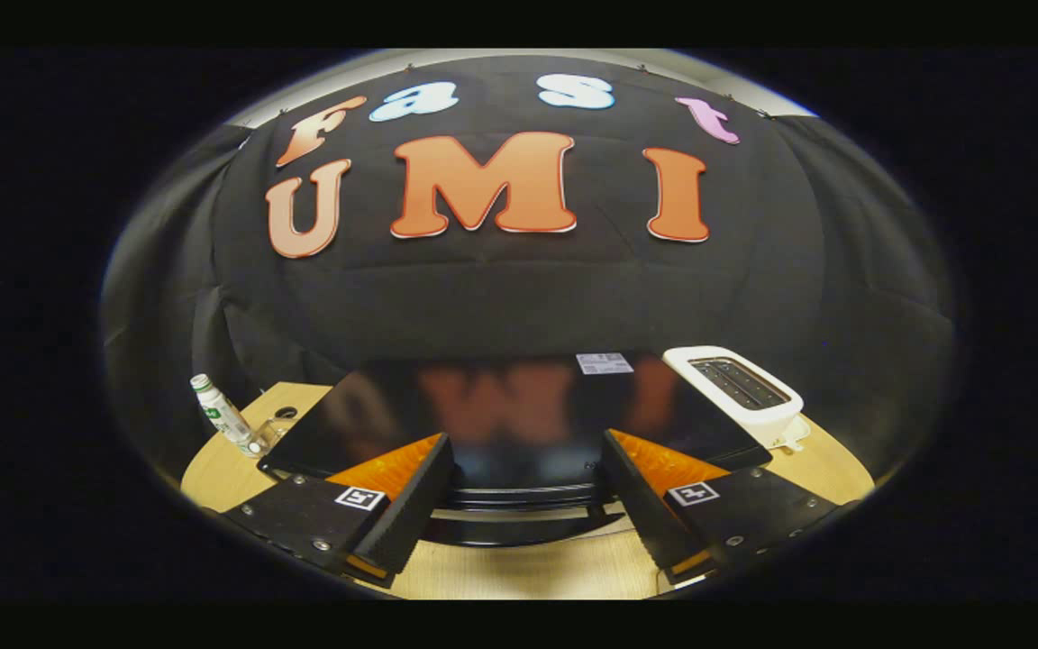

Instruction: Open the toaster oven, put the food inside, and close the toaster oven door.

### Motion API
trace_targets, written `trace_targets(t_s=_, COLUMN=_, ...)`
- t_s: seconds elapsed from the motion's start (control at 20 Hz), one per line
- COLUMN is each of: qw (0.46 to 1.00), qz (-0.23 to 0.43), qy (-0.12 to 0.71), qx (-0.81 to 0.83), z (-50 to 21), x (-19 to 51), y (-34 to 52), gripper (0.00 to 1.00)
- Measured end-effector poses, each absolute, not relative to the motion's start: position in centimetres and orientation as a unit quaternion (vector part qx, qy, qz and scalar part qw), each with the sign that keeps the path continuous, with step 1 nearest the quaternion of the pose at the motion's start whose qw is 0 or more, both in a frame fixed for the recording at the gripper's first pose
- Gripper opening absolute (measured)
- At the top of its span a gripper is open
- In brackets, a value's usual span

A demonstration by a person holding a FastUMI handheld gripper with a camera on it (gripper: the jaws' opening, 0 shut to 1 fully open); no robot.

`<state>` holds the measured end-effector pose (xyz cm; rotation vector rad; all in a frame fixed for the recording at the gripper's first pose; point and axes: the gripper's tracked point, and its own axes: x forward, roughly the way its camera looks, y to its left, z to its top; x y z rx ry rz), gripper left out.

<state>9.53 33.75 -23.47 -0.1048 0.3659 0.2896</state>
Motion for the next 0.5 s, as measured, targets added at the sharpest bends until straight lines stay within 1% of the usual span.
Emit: trace_targets(t_s=0.5, qw=0.969, qz=0.143, qy=0.198, qx=-0.048, z=-23.7, x=5.7, y=32.1, gripper=0.99)
